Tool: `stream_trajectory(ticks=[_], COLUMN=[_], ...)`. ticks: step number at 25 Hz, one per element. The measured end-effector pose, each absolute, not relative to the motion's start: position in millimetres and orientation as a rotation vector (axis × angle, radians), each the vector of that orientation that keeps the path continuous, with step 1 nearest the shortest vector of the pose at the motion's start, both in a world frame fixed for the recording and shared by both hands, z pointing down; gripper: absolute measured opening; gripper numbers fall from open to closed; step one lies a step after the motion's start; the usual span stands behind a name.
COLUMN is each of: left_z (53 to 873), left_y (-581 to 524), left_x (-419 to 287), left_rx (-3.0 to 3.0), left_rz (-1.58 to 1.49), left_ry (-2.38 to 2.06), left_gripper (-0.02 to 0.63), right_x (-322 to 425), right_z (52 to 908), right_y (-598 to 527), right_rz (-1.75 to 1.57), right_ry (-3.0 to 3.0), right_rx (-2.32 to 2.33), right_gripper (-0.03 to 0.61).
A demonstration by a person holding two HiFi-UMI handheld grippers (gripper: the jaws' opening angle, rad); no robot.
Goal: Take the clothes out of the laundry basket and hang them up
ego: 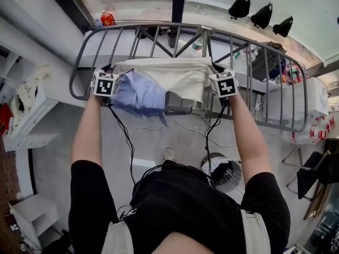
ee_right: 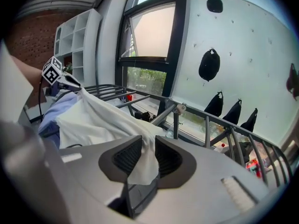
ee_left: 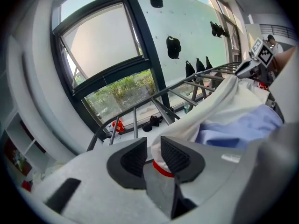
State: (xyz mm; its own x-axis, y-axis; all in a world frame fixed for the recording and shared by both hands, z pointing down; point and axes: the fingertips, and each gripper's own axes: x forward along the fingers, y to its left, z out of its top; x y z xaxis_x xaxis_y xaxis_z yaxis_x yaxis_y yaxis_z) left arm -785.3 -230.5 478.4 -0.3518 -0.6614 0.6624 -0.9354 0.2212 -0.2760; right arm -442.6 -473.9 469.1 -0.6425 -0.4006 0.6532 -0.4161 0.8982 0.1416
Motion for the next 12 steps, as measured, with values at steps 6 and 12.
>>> stream_trajectory(ticks=[6,12], left_z=[433.1,346.4], left_y=[-216.8,-210.3], left_x=[-788.7,-758.6], left_rx=[1.509,1.6], left_rz=[0.678,0.446], left_ry=[-2.222,-2.401], left_gripper=[0.144,0.073], right_x=[-437.3,-433.6], right_z=[439.1,357.0], right_y=[-465.5,-440.4], right_rz=[0.119,0.14], right_ry=[-2.489,-2.73], right_rx=[0.638,0.763], right_gripper=[0.178,0.132])
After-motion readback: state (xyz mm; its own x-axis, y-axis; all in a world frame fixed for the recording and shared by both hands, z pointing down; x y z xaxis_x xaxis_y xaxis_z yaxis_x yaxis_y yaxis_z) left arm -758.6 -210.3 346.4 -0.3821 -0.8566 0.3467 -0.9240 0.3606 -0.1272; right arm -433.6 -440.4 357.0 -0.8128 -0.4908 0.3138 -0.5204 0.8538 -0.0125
